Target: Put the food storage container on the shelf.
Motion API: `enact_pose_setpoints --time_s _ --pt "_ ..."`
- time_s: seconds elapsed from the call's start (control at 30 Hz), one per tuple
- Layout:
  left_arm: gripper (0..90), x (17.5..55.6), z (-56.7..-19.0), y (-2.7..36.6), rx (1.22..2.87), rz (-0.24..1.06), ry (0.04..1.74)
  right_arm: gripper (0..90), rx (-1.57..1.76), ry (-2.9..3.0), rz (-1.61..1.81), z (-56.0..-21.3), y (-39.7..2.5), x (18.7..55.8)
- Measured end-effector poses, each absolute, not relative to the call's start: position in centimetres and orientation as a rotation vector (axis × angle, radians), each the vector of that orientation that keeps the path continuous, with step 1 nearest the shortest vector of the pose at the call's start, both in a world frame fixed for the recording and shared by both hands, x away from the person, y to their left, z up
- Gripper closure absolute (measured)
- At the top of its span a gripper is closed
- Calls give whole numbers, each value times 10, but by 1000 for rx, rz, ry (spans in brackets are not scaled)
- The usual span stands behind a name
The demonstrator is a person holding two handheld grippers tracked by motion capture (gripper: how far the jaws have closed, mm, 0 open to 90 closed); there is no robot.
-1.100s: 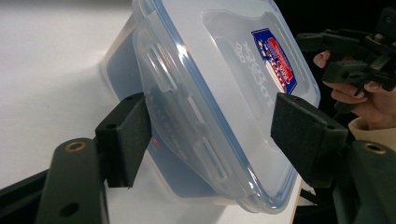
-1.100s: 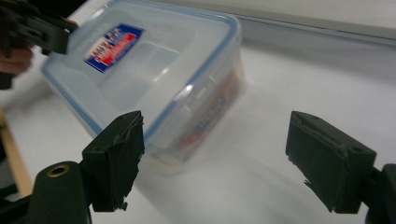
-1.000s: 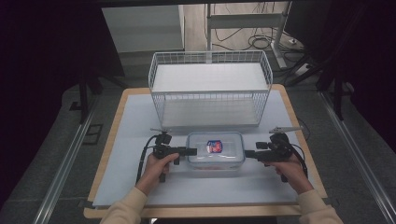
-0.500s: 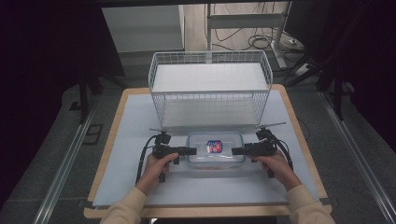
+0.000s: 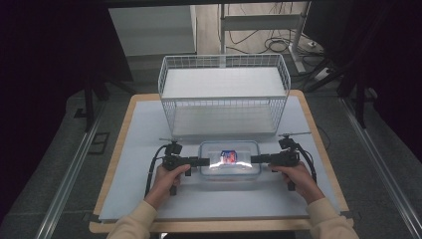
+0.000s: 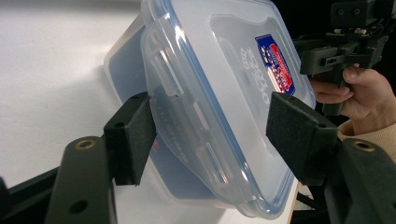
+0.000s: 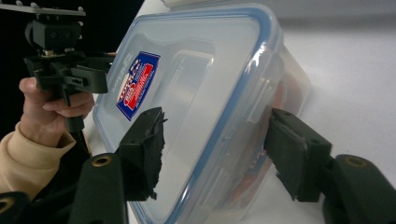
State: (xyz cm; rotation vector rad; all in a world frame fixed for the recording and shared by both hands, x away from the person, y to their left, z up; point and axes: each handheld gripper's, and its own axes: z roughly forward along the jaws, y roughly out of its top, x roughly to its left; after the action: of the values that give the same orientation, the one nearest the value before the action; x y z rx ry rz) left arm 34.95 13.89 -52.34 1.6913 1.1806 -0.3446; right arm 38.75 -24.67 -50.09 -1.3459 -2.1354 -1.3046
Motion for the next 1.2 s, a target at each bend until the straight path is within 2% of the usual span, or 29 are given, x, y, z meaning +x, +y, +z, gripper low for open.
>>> enact_pose_setpoints --time_s 0.3,0.77,1.2 --pt "394 336 -516 139 1709 -279 1139 448 -1311 -2195 -1365 -493 -249 371" --pt "474 326 -517 145 1683 -276 1101 495 -1267 -2249 -1407 -489 -252 358" --pt "478 315 -513 142 1690 -228 1108 522 -1306 -2211 -1431 -488 -252 351"
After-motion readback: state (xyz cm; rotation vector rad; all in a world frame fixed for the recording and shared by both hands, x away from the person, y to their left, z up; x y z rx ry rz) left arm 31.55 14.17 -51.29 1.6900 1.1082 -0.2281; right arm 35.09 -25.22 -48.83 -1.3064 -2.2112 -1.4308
